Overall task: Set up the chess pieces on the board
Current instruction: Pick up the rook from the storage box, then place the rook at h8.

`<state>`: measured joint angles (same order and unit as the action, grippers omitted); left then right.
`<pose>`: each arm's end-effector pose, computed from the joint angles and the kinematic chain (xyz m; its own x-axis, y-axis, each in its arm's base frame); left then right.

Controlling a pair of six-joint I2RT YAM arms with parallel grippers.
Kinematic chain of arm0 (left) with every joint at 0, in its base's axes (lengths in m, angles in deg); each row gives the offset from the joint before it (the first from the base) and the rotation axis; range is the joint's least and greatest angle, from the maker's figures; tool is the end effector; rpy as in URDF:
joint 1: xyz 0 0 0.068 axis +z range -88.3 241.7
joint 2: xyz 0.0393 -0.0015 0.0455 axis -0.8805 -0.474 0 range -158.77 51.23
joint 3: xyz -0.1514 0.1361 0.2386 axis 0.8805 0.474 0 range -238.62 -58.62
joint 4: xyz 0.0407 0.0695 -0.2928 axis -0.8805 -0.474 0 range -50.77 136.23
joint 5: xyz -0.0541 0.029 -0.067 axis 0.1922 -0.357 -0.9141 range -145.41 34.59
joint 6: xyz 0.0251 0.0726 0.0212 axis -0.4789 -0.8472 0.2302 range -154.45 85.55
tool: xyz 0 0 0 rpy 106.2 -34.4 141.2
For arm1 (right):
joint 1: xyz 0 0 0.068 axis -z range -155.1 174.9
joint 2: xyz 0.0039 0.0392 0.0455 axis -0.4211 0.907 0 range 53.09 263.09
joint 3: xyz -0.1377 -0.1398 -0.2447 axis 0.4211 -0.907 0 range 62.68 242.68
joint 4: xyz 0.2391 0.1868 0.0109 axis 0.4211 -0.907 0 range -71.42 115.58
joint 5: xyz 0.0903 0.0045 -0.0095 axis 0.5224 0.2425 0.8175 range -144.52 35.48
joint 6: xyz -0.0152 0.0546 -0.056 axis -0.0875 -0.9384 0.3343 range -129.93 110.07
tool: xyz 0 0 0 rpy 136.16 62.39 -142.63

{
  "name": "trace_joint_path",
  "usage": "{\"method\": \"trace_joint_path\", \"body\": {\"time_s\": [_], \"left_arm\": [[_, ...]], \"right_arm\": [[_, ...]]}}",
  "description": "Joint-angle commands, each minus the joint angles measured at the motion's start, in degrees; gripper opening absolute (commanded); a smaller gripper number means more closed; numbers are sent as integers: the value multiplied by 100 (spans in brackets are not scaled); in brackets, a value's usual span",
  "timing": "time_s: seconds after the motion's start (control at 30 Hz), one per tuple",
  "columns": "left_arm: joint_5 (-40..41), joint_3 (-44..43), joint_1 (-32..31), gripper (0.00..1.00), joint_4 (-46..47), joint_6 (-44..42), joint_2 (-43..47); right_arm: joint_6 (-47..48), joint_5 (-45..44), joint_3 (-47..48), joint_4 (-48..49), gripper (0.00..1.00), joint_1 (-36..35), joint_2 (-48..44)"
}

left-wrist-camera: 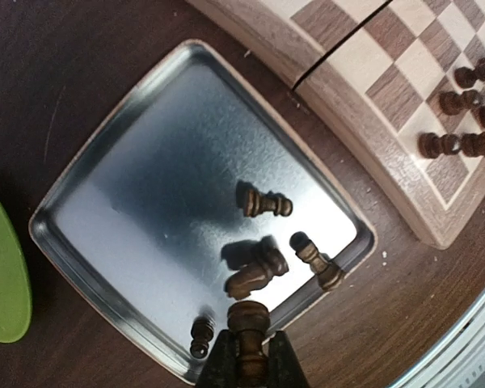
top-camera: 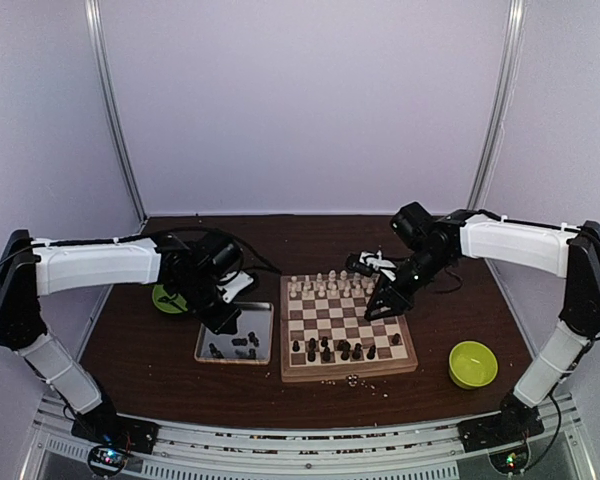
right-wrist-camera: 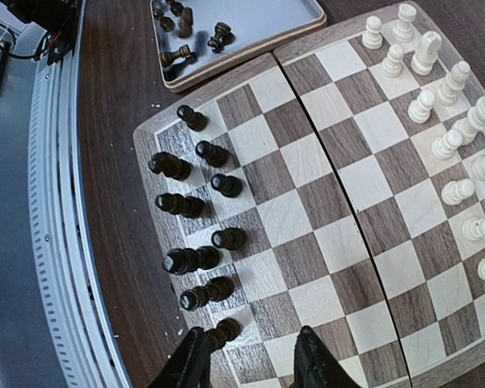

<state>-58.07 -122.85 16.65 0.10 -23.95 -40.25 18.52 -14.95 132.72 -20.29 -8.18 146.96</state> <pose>0.2476 -0.2525 0.2036 -0.7961 0.5400 -0.2732 0.5810 0.8082 -0.0959 0.2894 0.2407 0.2377 -0.4023 -0.7003 -0.5897 -0.9072 0.2180 0.3599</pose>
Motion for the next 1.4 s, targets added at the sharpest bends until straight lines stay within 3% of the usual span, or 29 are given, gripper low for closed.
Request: {"method": "trace_joint_path", "body": {"time_s": [0.0,0.37,0.57,0.73,0.83,1.17,1.37], "left_arm": [[-214,216,32,0,558,-135,267],[-437,387,32,0,866,136,791],[-1108,482,32,0,1803,656,1364],[-1566,-43,11,0,1823,596,1013],[-1679,-498,-191,0,1371,244,629],[-861,-1852,-1406,0,-264,-443,-761],[-470,-2381,-1695,0,-683,-491,-1447]], "right_arm": [[-243,342,610,-269,36,-232,339],[-660,573,2223,-886,37,-816,1231],[-959,752,2553,-770,37,-821,1263],[-871,695,1921,-594,37,-534,598],[-767,695,1370,-421,38,-170,64],[-497,289,-620,592,39,1023,-1114],[-454,252,-885,858,39,1293,-1177]]}}
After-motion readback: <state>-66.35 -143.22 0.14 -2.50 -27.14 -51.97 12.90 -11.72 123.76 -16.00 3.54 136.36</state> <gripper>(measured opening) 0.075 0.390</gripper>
